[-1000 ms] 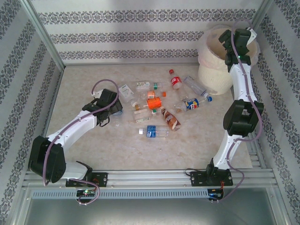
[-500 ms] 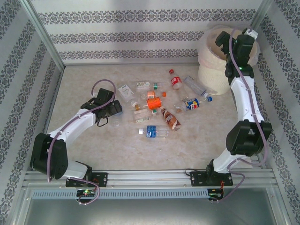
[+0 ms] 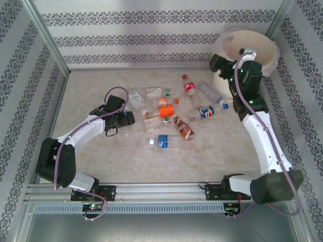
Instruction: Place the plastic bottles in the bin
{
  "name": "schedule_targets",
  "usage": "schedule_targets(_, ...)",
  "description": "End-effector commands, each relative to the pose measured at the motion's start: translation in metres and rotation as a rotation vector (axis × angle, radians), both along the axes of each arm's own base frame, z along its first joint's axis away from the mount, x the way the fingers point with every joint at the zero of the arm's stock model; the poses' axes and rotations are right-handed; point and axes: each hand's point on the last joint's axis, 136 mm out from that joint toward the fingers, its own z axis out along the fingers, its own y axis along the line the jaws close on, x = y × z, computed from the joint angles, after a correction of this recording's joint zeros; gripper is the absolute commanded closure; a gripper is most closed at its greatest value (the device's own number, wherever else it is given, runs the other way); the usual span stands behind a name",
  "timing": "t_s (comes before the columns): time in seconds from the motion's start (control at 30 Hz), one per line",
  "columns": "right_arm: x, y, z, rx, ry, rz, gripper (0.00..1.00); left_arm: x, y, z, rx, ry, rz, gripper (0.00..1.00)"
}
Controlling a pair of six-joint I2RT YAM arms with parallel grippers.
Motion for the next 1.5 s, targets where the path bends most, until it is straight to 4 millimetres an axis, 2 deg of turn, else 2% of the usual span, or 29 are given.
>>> schedule_targets(0.0,-0.011,0.027,-0.027,-0.04,0.052,0.064,0.02,0.003,-0.004,0.011,0.016,-0.002,-0.111,0.0)
schedule_targets(0.07,-0.017,0.045,-0.046,-0.043,0.101,0.101,0.02,0.0,-0.004,0.007,0.031,0.023,-0.136,0.0)
schedule_targets(0.17,-0.024,0.061,-0.083,-0.02,0.187,0.118,0.02,-0.001,-0.004,0.004,0.039,0.042,-0.155,0.0)
schedule_targets(0.27,-0.026,0.067,-0.113,0.039,0.241,0.116,0.02,-0.001,-0.013,-0.003,-0.001,0.068,-0.183,0.0)
schedule_targets(0.37,-0.022,0.065,-0.132,0.063,0.285,0.082,0.02,-0.002,-0.027,-0.012,-0.042,0.104,-0.225,0.0)
schedule_targets(0.47,-0.018,0.064,-0.135,0.06,0.305,0.067,0.02,-0.001,-0.031,-0.021,-0.009,0.121,-0.245,0.0)
schedule_targets(0.6,-0.016,0.062,-0.132,0.044,0.303,0.056,0.02,-0.003,-0.007,-0.029,0.122,0.144,-0.154,0.0)
schedule_targets(0.67,-0.017,0.058,-0.134,0.034,0.303,0.04,0.02,-0.009,-0.004,-0.034,0.122,0.139,-0.135,0.0)
schedule_targets(0.8,-0.02,0.049,-0.137,0.024,0.299,-0.001,0.02,-0.017,-0.023,-0.048,0.029,0.093,-0.205,0.06)
schedule_targets(1.1,-0.023,0.044,-0.135,0.027,0.294,-0.021,0.02,-0.017,-0.027,-0.067,0.099,0.114,-0.265,0.2)
schedule_targets(1.33,-0.023,0.041,-0.144,0.026,0.314,-0.038,0.02,-0.015,-0.027,-0.06,0.128,0.068,-0.276,0.41)
schedule_targets(1.47,-0.021,0.043,-0.142,0.037,0.312,-0.036,0.02,-0.012,-0.024,-0.05,0.14,0.029,-0.267,0.48)
